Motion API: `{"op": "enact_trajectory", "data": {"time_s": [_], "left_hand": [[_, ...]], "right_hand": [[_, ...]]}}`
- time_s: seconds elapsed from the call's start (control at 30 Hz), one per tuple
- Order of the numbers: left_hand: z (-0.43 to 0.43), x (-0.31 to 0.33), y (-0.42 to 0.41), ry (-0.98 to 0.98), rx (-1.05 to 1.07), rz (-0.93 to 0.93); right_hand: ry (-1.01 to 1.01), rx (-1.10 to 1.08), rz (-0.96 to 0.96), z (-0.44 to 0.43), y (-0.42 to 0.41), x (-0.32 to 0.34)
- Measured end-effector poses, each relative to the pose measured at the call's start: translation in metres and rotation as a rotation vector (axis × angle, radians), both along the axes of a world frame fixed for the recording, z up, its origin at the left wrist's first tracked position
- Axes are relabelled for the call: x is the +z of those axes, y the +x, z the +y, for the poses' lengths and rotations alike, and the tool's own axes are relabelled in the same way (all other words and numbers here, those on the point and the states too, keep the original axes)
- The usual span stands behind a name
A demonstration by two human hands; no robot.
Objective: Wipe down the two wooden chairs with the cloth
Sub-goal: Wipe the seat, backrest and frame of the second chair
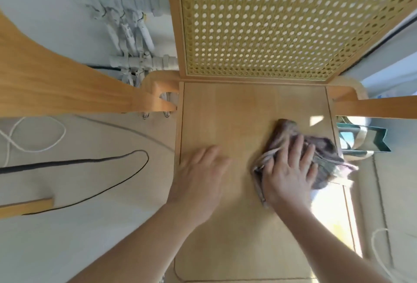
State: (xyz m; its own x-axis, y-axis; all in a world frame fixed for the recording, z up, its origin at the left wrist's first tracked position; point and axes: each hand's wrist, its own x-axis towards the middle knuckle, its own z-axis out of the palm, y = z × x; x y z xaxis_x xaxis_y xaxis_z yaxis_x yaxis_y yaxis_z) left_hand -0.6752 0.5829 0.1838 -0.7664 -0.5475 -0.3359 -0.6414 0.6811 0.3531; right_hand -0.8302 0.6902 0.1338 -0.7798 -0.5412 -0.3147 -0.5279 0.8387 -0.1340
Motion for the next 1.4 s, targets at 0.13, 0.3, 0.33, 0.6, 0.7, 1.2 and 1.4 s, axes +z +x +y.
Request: {"op": "enact_trajectory", "data": {"time_s": [0.13,0.3,0.33,0.6,0.7,1.2,1.4], "left_hand": [[-0.007,-0.005,0.001,-0.081,0.138,0.154],[-0.020,-0.019,0.007,0.012,0.136,0.175],[-0.019,-0.022,0.009,0.008,0.116,0.151],[-0.021,-0.016,0.012,-0.114,-0.091,0.035],[-0.027,-0.008,0.019,-0.067,0.011,0.108],[-0.068,-0.019,-0.097,-0.079,-0.120,0.022],[-0.122,-0.022,-0.033,-0.165,0.083,-0.032]], "right_hand": [[-0.055,0.478,-0.021,-0.046,0.104,-0.003],[-0.082,0.747,-0.108,-0.031,0.056,0.006],[-0.071,0.739,-0.048,-0.019,0.032,0.006],[0.040,0.115,-0.045,-0.025,-0.002,0.006],[0.002,0.450,-0.155,-0.065,0.070,0.005],[0.093,0.306,-0.047,-0.087,-0.018,-0.004],[-0.020,0.620,-0.114,-0.153,0.025,-0.004]]}}
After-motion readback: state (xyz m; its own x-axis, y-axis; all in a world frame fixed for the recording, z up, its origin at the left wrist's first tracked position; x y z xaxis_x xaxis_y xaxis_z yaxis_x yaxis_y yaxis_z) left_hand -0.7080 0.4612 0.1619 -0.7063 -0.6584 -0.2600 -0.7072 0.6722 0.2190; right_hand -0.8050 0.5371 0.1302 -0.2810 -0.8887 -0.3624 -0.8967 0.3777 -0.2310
